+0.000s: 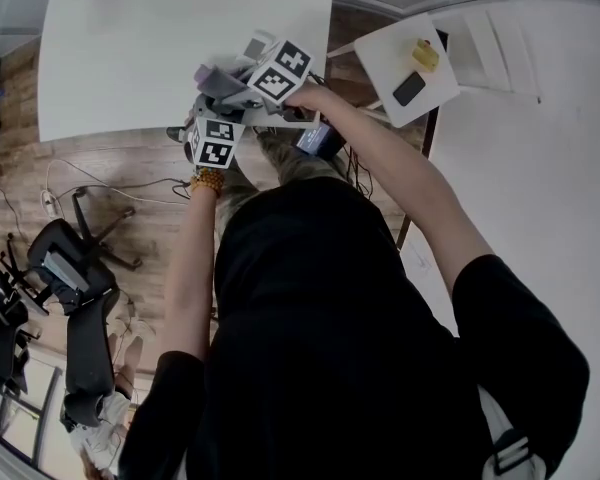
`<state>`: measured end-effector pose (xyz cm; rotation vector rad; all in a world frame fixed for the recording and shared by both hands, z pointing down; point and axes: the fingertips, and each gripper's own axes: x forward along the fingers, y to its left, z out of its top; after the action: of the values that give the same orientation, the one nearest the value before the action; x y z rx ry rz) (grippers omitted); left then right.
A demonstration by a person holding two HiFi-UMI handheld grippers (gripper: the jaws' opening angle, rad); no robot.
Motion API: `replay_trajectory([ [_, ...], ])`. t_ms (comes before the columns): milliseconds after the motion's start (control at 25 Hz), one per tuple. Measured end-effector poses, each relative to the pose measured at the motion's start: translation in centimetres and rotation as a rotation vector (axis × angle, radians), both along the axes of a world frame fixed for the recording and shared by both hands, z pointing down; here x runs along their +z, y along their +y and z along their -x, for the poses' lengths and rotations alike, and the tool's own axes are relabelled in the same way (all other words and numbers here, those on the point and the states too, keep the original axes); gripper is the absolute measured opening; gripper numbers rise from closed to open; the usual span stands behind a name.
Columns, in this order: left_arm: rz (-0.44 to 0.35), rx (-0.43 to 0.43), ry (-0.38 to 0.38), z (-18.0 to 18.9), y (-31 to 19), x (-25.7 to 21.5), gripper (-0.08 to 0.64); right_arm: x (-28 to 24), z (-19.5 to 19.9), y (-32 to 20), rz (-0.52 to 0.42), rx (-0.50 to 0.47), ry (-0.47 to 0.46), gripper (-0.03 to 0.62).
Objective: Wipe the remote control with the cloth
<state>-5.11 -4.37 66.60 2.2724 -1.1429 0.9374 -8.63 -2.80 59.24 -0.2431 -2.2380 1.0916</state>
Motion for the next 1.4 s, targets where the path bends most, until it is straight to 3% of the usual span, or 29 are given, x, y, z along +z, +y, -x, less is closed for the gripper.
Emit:
replay_trajectory([
  [120,0.011,-0.001,0.003,-0.1,0.1,0.1,0.219,-4.3,0.0,0.6,0.15,-0.028,-0.2,0.067],
  [240,0.015,-0.002,0.004,-0.1,0.1,0.1,0.218,-7.0,-1.0,-2.8,0.086,0.071,-0.288,0.069],
  [360,0.012,-0.001,0.004,-0.1,0.0,0.0,0.218,-6.7,-2.9,-8.6,-0.141,0.214,-0.218,0.069],
  [520,0.012,-0.001,0.004,-0.2,0.0,-0.1,0.219,-5.4,-5.8,-14.6,-0.49,0.307,-0.05,0.071],
  [680,0.01,0.0,0.004,-0.2,0.0,-0.2,0.219,-3.8,-6.8,-16.8,-0.724,0.314,0.099,0.071],
  [760,0.01,0.0,0.004,-0.2,0.1,-0.3,0.219,-2.4,-6.2,-15.7,-0.776,0.238,0.151,0.071],
  [920,0.008,-0.001,0.002,-0.2,0.2,-0.2,0.218,1.2,-4.1,-10.6,-0.755,0.027,0.209,0.071],
  [1160,0.004,-0.004,0.003,-0.2,0.1,0.0,0.219,2.8,-2.6,-8.1,-0.658,0.05,0.197,0.069],
  [1400,0.013,-0.004,0.004,0.2,0.0,0.1,0.218,2.8,-1.2,-4.9,-0.575,-0.022,0.155,0.069],
])
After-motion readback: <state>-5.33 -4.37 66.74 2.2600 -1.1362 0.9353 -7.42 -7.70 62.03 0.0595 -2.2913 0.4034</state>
